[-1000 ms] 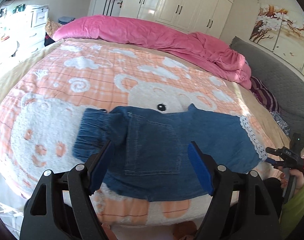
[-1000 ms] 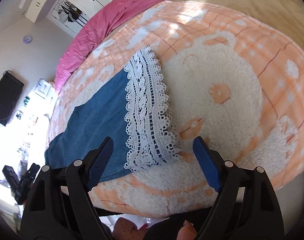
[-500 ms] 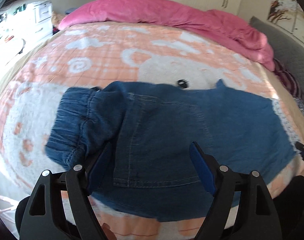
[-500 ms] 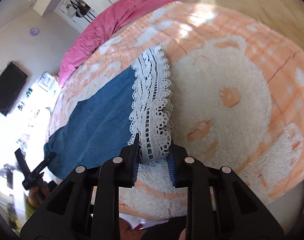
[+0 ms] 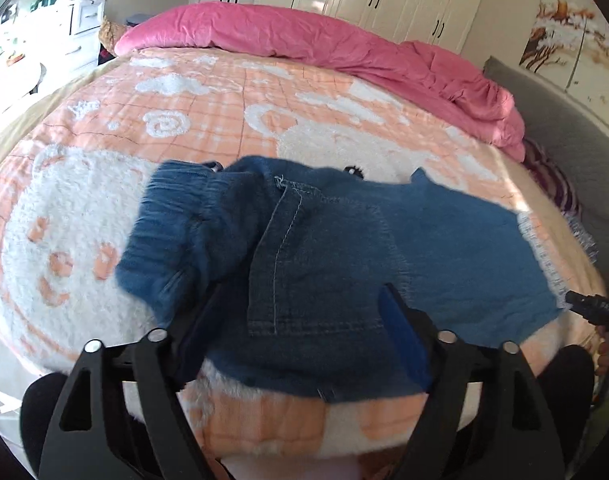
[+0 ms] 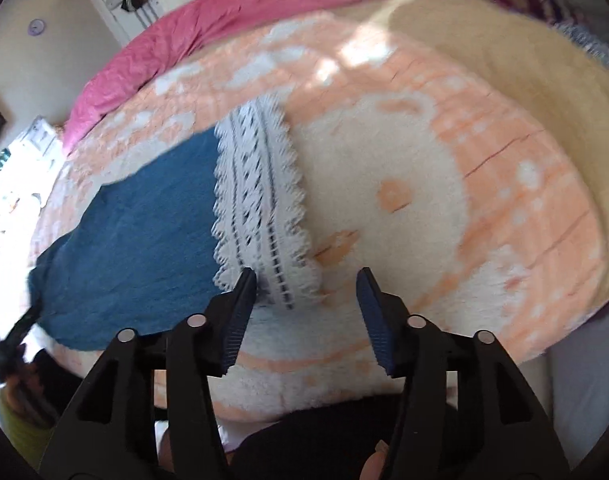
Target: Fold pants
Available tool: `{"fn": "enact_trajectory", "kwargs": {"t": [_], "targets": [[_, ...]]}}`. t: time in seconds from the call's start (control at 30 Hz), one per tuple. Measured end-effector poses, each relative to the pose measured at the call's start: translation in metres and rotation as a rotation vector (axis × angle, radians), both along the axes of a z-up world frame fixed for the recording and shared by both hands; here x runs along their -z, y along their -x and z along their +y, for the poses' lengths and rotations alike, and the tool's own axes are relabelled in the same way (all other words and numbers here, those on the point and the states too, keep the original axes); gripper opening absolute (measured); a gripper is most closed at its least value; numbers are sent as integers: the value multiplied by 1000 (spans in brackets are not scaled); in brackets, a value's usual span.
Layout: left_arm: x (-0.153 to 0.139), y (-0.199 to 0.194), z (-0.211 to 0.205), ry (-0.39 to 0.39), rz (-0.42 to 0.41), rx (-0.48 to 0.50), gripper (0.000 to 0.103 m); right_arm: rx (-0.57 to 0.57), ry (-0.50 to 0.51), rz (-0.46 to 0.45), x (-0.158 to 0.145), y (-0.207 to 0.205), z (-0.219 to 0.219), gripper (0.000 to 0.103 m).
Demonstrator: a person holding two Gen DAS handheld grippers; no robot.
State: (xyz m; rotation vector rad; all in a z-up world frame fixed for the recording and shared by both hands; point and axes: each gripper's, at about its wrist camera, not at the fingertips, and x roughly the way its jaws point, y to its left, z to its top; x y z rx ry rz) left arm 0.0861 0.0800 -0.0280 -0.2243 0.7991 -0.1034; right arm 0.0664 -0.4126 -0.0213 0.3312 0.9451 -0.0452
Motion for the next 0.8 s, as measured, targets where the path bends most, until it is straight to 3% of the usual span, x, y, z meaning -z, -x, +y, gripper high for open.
{"fn": "enact_trajectory", "kwargs": {"t": [0.13, 0.2, 0.33, 0.53, 0.63, 0.7, 0.8], "targets": [[-31, 7, 3, -7, -72, -11, 85, -42, 80, -131, -38, 5, 22, 49], [-40, -2, -4, 12, -80, 19, 85, -121, 80, -193, -53, -2, 48, 58], [-40, -34, -45, 17, -20, 133, 85, -278, 78, -220, -60, -30, 108, 68], [-8, -86, -97, 65, 84, 259, 85, -368, 112, -106, -18, -67, 159, 70], [13, -103, -101, 12, 110, 253, 85, -354, 124, -48, 4, -73, 160, 71], [24, -109, -94, -17, 112, 227, 85, -310, 163, -17, 18, -75, 150, 78], [36, -111, -78, 16, 95, 234, 85, -245, 187, -9, 36, -77, 127, 81]]}}
